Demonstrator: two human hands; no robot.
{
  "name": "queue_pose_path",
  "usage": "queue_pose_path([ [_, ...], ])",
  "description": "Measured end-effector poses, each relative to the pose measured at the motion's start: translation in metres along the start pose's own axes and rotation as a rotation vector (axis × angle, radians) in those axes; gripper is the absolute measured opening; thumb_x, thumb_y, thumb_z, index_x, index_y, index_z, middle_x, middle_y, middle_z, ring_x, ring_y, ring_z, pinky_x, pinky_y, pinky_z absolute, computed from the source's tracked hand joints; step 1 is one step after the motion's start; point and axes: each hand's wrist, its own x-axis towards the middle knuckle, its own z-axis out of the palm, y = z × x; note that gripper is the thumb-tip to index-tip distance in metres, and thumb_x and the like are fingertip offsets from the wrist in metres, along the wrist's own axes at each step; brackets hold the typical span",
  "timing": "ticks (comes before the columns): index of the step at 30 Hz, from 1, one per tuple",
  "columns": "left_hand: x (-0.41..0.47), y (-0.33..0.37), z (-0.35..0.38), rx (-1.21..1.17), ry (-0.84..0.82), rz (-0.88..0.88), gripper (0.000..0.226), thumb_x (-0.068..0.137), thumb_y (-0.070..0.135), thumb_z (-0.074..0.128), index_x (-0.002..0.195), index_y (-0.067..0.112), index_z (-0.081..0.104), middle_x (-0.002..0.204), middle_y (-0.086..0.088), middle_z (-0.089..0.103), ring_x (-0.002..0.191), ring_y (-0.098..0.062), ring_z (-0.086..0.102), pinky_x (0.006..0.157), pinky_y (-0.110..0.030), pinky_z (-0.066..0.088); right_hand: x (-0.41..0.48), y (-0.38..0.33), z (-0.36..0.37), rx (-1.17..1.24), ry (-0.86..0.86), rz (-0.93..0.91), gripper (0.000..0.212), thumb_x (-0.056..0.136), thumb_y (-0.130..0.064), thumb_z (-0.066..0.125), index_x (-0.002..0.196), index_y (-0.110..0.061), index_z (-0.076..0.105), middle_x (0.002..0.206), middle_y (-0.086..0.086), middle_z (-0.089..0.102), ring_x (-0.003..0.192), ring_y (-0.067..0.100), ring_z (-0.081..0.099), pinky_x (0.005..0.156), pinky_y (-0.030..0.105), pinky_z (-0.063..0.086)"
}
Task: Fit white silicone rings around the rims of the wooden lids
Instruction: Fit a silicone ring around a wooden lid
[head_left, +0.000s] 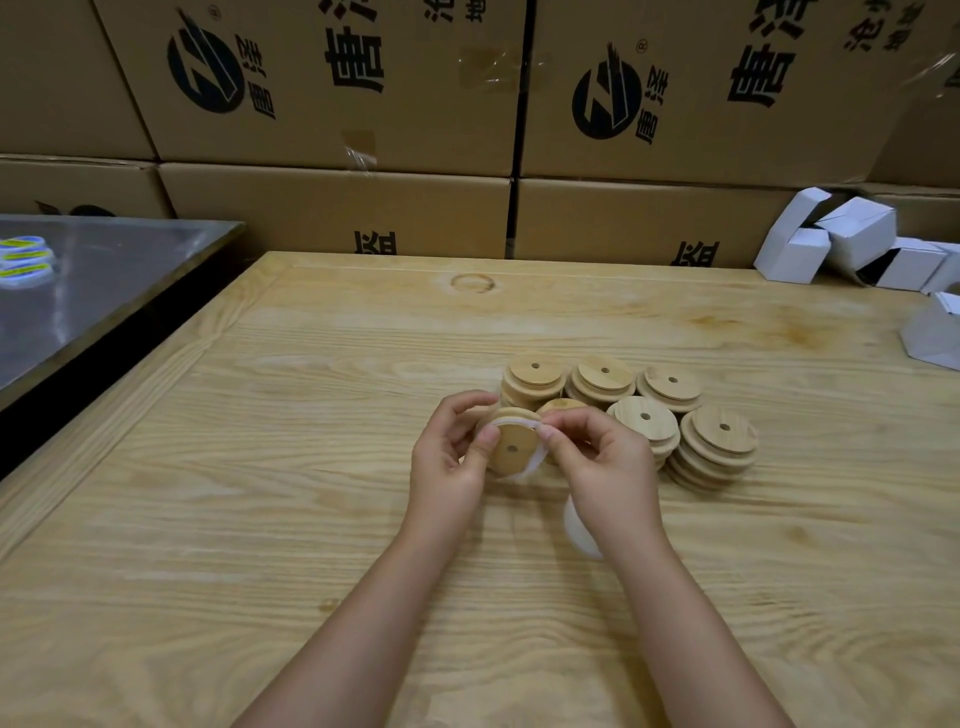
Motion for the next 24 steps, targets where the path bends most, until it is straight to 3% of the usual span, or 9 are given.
queue_pose_path([
  [2,-0.0007,0.0011,0.0006,0.001,-0.015,-0.009,0.028,0.090,-0.005,0.053,0.102,0.020,0.061,0.092,-0.008,0.068,0.087,-0.019,0.066,0.071,-0.050,0.057,-0.0020,-0.0009,0.0014,-0.023,0.002,-0.031,0.021,0.083,-0.003,0.066,0.077,-0.023,0.066,0.080,-0.009,0.069,0.077,0.001,0.065,0.071,0.016,0.050],
  [6,0.0000,0.0020,0.0007,-0.079,0.020,-0.071,0.024,0.093,-0.001,0.049,0.101,0.019,0.060,0.093,-0.005,0.066,0.082,-0.009,0.065,0.054,-0.029,0.057,-0.0059,-0.0016,0.0055,-0.185,0.055,-0.166,0.015,0.080,-0.006,0.069,0.081,-0.020,0.064,0.087,-0.010,0.065,0.086,0.006,0.062,0.077,0.025,0.051],
  [10,0.0003,0.0013,-0.0019,-0.139,0.030,-0.130,0.021,0.093,0.001,0.048,0.100,0.017,0.059,0.094,-0.008,0.064,0.079,-0.016,0.065,0.051,-0.035,0.057,-0.0080,-0.0010,0.0078,-0.269,0.073,-0.215,0.011,0.079,-0.007,0.071,0.079,-0.015,0.064,0.084,-0.010,0.063,0.081,0.005,0.059,0.075,0.020,0.047],
  [15,0.0025,0.0001,-0.0023,-0.164,0.017,-0.148,0.019,0.094,0.000,0.046,0.100,0.014,0.056,0.092,-0.011,0.061,0.076,-0.027,0.062,0.049,-0.035,0.057,-0.0060,0.0001,0.0073,-0.158,0.051,-0.098,0.019,0.082,-0.008,0.069,0.073,-0.022,0.062,0.080,-0.012,0.066,0.077,0.000,0.062,0.070,0.012,0.047],
  [19,0.0037,-0.0005,-0.0018,-0.180,0.031,-0.174,0.019,0.093,0.000,0.047,0.098,0.015,0.058,0.084,-0.002,0.065,0.071,-0.018,0.066,0.049,-0.034,0.057,-0.0030,0.0008,0.0068,0.006,0.037,0.015,0.024,0.082,-0.001,0.067,0.070,-0.021,0.063,0.077,-0.010,0.068,0.072,-0.004,0.063,0.069,0.009,0.046],
  [24,0.0071,-0.0020,-0.0030,-0.206,0.021,-0.224,0.017,0.094,0.001,0.048,0.099,0.012,0.060,0.078,0.003,0.069,0.070,-0.018,0.067,0.051,-0.042,0.058,-0.0003,0.0017,0.0036,0.115,0.030,0.130,0.019,0.080,-0.001,0.068,0.067,-0.015,0.067,0.079,-0.006,0.070,0.076,0.003,0.065,0.074,0.018,0.051],
])
